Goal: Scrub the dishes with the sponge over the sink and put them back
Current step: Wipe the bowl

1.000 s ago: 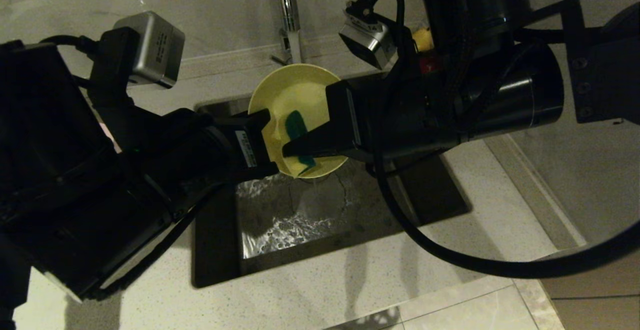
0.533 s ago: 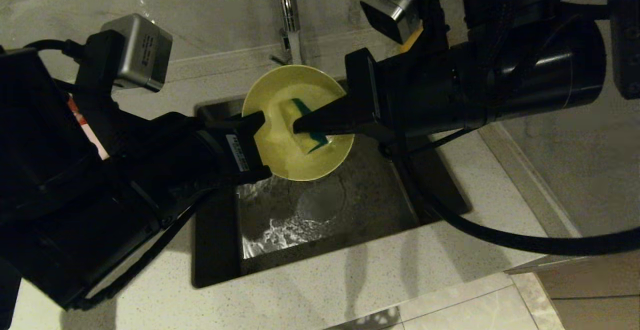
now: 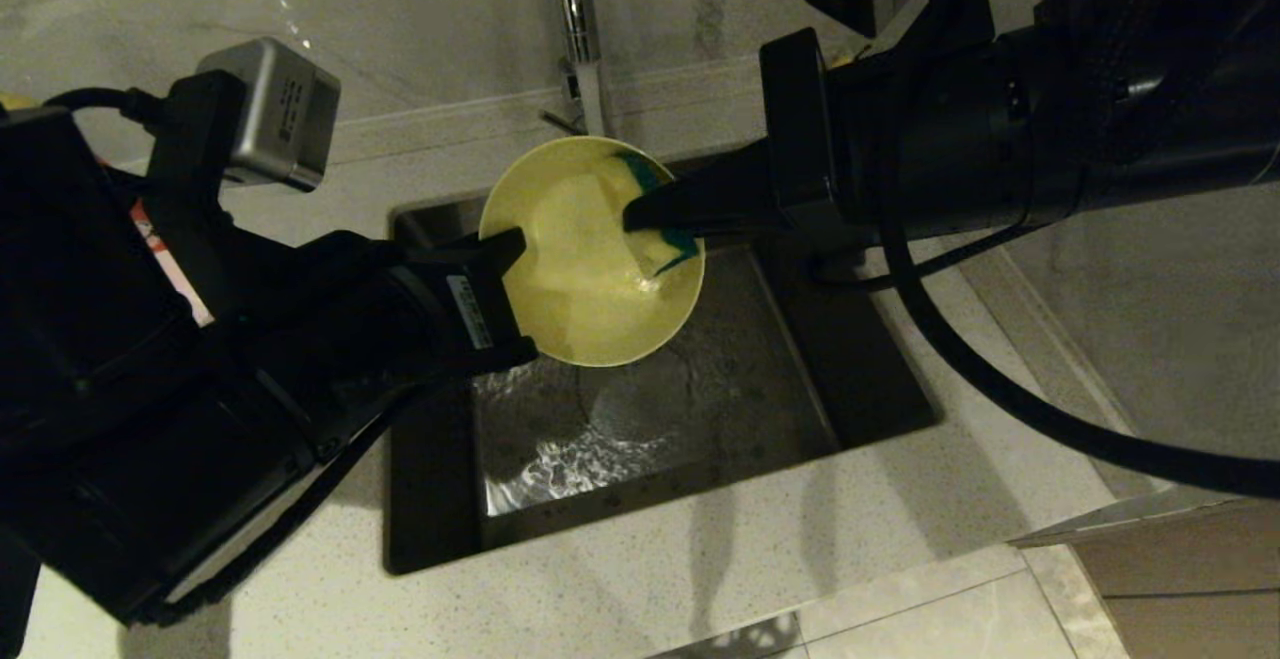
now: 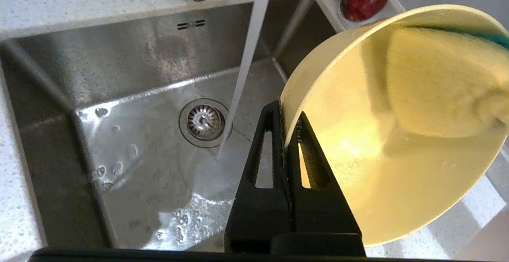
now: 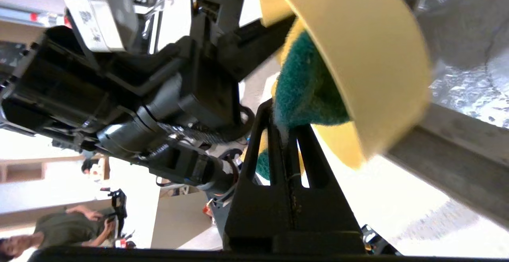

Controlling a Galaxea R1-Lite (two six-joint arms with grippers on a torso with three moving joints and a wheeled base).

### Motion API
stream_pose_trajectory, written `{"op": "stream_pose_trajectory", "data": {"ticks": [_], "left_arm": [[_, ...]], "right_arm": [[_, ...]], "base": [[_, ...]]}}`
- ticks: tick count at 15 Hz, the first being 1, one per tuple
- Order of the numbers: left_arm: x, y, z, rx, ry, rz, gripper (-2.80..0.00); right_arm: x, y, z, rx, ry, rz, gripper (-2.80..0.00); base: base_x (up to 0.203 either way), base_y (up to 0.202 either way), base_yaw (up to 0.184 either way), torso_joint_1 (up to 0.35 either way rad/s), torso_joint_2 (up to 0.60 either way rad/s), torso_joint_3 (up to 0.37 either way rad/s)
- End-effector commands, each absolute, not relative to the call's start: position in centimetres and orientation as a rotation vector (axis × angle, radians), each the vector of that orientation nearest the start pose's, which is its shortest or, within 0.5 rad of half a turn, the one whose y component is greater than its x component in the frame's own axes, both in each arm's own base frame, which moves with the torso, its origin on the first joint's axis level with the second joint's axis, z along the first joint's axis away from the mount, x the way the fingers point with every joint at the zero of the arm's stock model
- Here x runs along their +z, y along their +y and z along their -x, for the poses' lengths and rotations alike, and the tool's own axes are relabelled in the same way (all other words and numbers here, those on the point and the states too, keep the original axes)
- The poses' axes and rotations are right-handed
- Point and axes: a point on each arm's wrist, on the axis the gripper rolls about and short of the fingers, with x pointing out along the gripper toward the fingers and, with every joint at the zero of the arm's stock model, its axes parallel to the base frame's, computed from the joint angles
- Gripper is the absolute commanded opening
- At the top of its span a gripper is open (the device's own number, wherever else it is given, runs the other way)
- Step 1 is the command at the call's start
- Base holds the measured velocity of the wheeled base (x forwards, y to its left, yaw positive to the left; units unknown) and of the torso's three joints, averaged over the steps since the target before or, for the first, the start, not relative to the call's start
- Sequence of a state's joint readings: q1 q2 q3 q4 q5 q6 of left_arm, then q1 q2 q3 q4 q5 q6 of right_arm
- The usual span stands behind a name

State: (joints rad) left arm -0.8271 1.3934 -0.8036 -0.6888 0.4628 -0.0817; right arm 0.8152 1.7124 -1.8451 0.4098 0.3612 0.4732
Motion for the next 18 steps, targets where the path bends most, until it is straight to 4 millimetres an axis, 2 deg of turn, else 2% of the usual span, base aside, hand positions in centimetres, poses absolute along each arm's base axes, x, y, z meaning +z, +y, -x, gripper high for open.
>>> {"op": "stream_pose_trajectory", "data": {"ticks": [1,4,9,13,16,18], "left_arm": [[27.2,-16.3,-17.1,-0.337,-0.072,0.145,-2.80],[27.7,-16.0,-17.4,-0.318,-0.085,0.153,-2.80],[27.0,-16.0,-18.7,-0.280,-0.062,0.134,-2.80],[26.3,-16.7,-21.5,-0.227,-0.009,0.184,-2.80],[25.4,-17.0,-23.5,-0.179,0.153,0.217,-2.80],[25.1,-17.8,-25.3,-0.136,0.250,0.268,-2.80]], "right_arm": [[37.0,21.3,-19.3,1.070,0.553,-0.351,-2.80],[36.3,20.4,-18.3,1.063,0.578,-0.345,-2.80],[38.4,17.9,-16.0,1.084,0.506,-0.364,-2.80],[40.2,15.5,-13.7,1.106,0.426,-0.383,-2.80],[40.4,13.6,-12.9,1.065,0.437,-0.382,-2.80],[39.9,13.3,-12.7,1.055,0.449,-0.380,-2.80]], "base": [[0.000,0.000,0.000,0.000,0.00,0.000],[0.000,0.000,0.000,0.000,0.00,0.000],[0.000,0.000,0.000,0.000,0.00,0.000],[0.000,0.000,0.000,0.000,0.00,0.000],[0.000,0.000,0.000,0.000,0.00,0.000],[0.000,0.000,0.000,0.000,0.00,0.000]]}}
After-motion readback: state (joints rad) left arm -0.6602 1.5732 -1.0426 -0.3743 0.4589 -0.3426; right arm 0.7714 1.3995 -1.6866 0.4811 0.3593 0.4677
